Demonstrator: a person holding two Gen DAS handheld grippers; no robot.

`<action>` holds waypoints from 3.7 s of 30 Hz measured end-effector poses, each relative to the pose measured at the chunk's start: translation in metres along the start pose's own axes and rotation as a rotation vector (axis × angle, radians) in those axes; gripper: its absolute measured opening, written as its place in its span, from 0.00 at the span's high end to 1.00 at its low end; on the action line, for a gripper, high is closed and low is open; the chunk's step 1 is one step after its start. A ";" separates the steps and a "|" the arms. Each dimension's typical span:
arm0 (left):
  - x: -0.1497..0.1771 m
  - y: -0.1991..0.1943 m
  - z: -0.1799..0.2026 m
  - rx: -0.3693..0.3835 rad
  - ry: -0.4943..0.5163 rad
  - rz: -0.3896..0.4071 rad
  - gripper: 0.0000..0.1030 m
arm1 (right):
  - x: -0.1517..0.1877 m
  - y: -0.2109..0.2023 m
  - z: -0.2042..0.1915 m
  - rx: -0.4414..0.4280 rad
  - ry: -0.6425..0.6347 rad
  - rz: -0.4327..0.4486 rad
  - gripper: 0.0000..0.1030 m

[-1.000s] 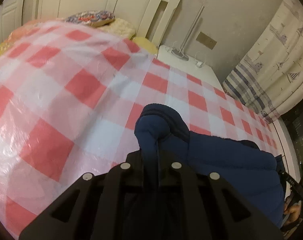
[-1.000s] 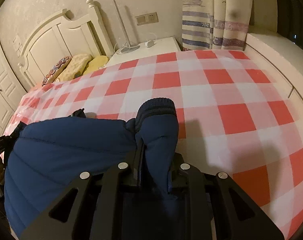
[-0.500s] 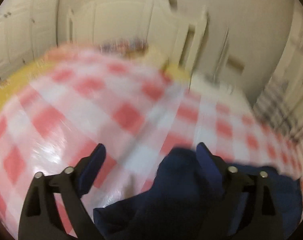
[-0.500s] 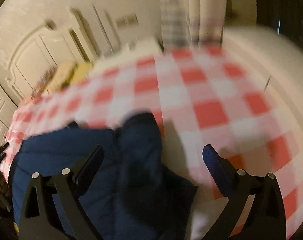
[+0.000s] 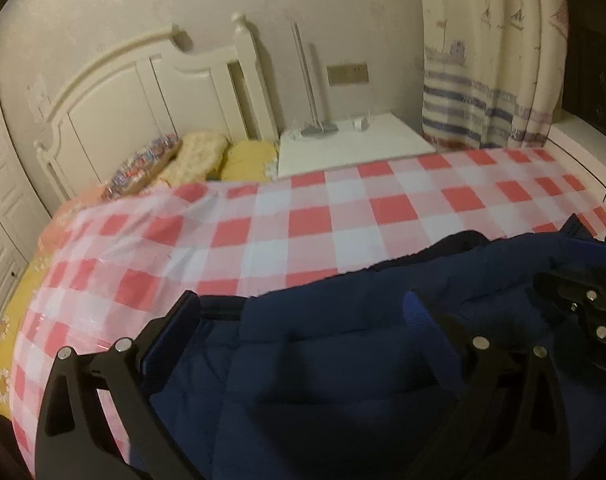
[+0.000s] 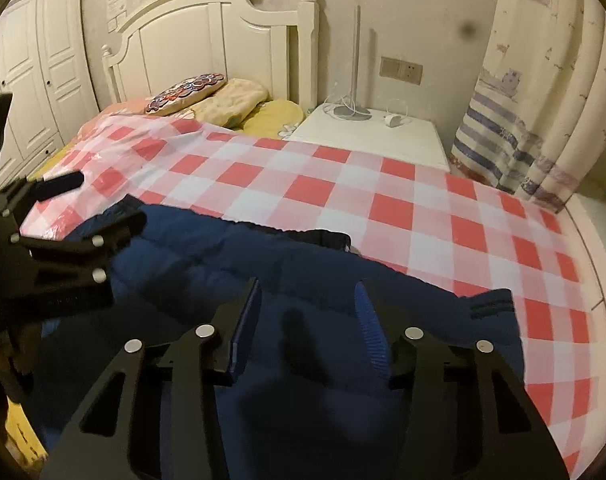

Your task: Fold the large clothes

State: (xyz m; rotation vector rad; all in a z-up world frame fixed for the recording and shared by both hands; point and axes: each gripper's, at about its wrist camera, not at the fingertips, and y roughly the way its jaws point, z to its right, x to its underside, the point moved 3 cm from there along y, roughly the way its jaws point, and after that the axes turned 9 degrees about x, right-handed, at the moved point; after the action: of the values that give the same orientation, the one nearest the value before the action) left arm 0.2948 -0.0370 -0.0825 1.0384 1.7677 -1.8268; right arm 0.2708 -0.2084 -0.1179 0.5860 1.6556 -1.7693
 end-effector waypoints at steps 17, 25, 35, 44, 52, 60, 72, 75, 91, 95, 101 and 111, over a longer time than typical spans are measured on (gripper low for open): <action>0.015 0.100 -0.010 0.042 -0.096 -0.204 0.07 | 0.006 0.077 -0.004 -0.041 0.030 -0.140 0.55; 0.018 0.102 -0.010 0.050 -0.112 -0.168 0.05 | 0.008 0.080 -0.008 -0.015 0.010 -0.115 0.55; 0.019 0.101 -0.012 0.070 -0.135 -0.151 0.04 | 0.010 0.081 -0.001 -0.049 0.046 -0.094 0.54; 0.003 0.054 -0.053 0.159 -0.264 -0.128 0.04 | -0.004 0.049 0.022 -0.119 0.097 -0.093 0.38; 0.031 0.058 -0.115 -0.020 -0.189 -0.197 0.04 | 0.005 0.051 0.102 0.050 0.138 -0.112 0.38; 0.054 0.088 -0.131 0.101 -0.310 -0.270 0.02 | 0.034 0.084 0.112 0.002 0.181 -0.154 0.36; 0.053 0.076 -0.128 0.030 -0.306 -0.204 0.02 | 0.036 0.085 0.119 -0.050 0.243 -0.138 0.35; 0.041 0.042 -0.119 -0.141 -0.213 -0.100 0.04 | 0.029 0.060 0.112 0.052 0.228 -0.145 0.35; 0.077 0.023 0.010 0.124 -0.022 -0.088 0.02 | 0.065 0.027 0.001 -0.051 -0.048 -0.143 0.11; 0.080 0.026 0.009 0.125 -0.026 -0.076 0.02 | 0.068 0.031 0.000 -0.063 -0.041 -0.137 0.08; 0.077 0.028 0.005 0.134 -0.039 -0.108 0.02 | 0.066 0.027 0.002 -0.074 -0.030 -0.143 0.11; 0.117 -0.040 -0.036 -0.029 0.052 -0.058 0.02 | 0.101 -0.054 -0.012 -0.038 -0.114 -0.047 0.10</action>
State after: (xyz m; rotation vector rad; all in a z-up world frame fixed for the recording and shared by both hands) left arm 0.1985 0.0281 -0.1380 1.0419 1.8677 -1.8183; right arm 0.1605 -0.2117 -0.1520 0.4243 1.6322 -1.7667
